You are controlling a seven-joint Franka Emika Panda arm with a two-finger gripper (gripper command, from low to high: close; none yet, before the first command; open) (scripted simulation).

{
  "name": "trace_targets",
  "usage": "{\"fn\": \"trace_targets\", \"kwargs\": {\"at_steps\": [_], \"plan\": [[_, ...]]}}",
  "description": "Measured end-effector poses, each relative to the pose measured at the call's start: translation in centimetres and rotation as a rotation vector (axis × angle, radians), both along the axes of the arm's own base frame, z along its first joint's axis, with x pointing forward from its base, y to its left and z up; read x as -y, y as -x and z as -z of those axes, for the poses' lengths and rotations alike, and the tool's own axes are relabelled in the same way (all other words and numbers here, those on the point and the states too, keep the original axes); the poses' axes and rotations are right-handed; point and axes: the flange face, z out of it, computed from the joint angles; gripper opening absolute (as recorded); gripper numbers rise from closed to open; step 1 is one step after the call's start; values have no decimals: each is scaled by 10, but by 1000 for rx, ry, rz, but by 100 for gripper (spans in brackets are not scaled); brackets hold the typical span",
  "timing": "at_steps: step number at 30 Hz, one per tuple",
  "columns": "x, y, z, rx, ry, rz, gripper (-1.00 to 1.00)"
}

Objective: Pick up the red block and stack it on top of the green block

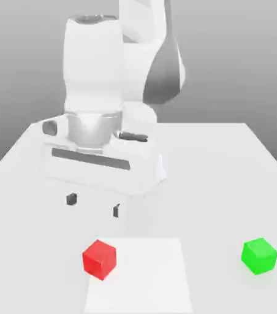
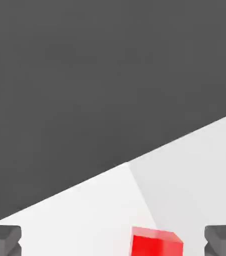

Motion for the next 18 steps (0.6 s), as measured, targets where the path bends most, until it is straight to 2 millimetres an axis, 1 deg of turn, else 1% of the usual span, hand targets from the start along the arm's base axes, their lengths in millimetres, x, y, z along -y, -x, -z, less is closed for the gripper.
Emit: {"fn": "trace_targets", "kwargs": {"at_steps": [2, 3, 8, 9, 14, 15, 16, 18], "plan": [[4, 17, 38, -61, -17, 44, 0], [3, 20, 51, -75, -21, 52, 0], [3, 24, 107, -89, -25, 58, 0], [2, 24, 114, -89, -25, 58, -100], [2, 24, 114, -88, -24, 59, -100], [2, 24, 118, -88, -24, 58, -100], [2, 24, 115, -89, -24, 59, -100], [3, 23, 99, -89, -25, 59, -100]]}}
